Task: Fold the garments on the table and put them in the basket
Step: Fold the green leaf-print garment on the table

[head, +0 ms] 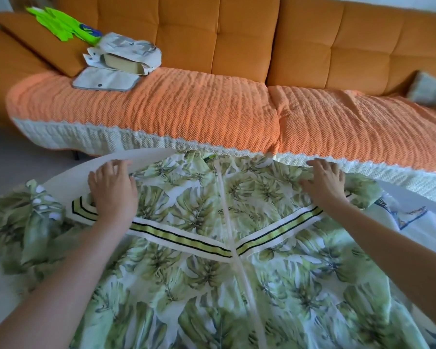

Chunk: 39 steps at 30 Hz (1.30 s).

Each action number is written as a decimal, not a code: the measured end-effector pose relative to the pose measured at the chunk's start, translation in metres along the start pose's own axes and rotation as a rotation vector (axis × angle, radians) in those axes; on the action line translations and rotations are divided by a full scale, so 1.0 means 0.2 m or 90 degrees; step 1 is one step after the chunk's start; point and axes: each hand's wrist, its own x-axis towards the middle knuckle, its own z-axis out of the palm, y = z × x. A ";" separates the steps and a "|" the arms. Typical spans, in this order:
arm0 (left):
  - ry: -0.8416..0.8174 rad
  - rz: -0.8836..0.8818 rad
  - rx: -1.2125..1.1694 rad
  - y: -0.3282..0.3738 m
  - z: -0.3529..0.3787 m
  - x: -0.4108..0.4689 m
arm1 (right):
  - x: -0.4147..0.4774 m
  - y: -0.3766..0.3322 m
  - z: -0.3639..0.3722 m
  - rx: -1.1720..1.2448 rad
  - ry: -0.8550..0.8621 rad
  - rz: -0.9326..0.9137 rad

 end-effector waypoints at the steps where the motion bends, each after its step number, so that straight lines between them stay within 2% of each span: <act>1: -0.008 0.053 -0.023 0.05 0.00 -0.04 | -0.01 0.00 -0.02 0.029 0.014 -0.006; 3: -0.086 0.164 -0.087 0.19 -0.01 -0.17 | -0.01 0.05 -0.06 0.114 0.067 0.046; 5: -0.209 0.259 -0.156 0.37 -0.04 -0.30 | 0.01 0.14 -0.12 0.187 0.092 0.133; 8: -0.347 0.336 -0.207 0.61 -0.04 -0.46 | 0.00 0.33 -0.20 0.196 0.061 0.197; 12: -0.382 0.395 -0.172 0.80 0.02 -0.57 | -0.03 0.49 -0.28 0.159 0.067 0.227; 15: -0.401 0.385 -0.150 0.91 0.10 -0.59 | 0.01 0.54 -0.33 0.210 0.013 0.333; 18: -0.339 0.406 -0.107 0.95 0.17 -0.66 | 0.06 0.55 -0.35 0.304 -0.040 0.435; 20: -0.303 0.415 -0.093 0.94 0.19 -0.69 | 0.09 0.52 -0.34 0.406 -0.116 0.500; 22: -0.299 0.411 -0.101 0.94 0.20 -0.69 | 0.11 0.49 -0.34 0.404 -0.176 0.515; 23: -0.299 0.409 -0.101 0.94 0.21 -0.68 | 0.11 0.47 -0.34 0.404 -0.169 0.507; 24: -0.293 0.410 -0.099 0.94 0.20 -0.68 | 0.11 0.46 -0.35 0.449 -0.144 0.500; 27: -0.290 0.417 -0.097 0.94 0.21 -0.69 | 0.07 0.47 -0.45 0.835 -0.041 0.510; 29: -0.286 0.416 -0.101 0.94 0.21 -0.69 | 0.02 0.49 -0.56 1.013 0.042 0.493; 30: -0.284 0.421 -0.095 0.94 0.21 -0.69 | -0.01 0.51 -0.62 1.009 0.095 0.461; 31: -0.282 0.427 -0.088 0.94 0.21 -0.68 | -0.03 0.51 -0.67 0.940 0.166 0.415; 34: -0.283 0.426 -0.095 0.94 0.22 -0.68 | -0.13 0.49 -0.78 0.637 0.398 0.237; 36: -0.285 0.427 -0.090 0.94 0.22 -0.68 | -0.20 0.48 -0.79 0.367 0.474 0.086; 37: -0.286 0.424 -0.090 0.94 0.21 -0.68 | -0.20 0.49 -0.77 0.234 0.436 0.050; 38: -0.287 0.421 -0.088 0.94 0.21 -0.68 | -0.20 0.51 -0.75 0.137 0.344 0.054; 39: -0.291 0.419 -0.085 0.94 0.20 -0.69 | -0.19 0.55 -0.73 0.108 0.213 0.100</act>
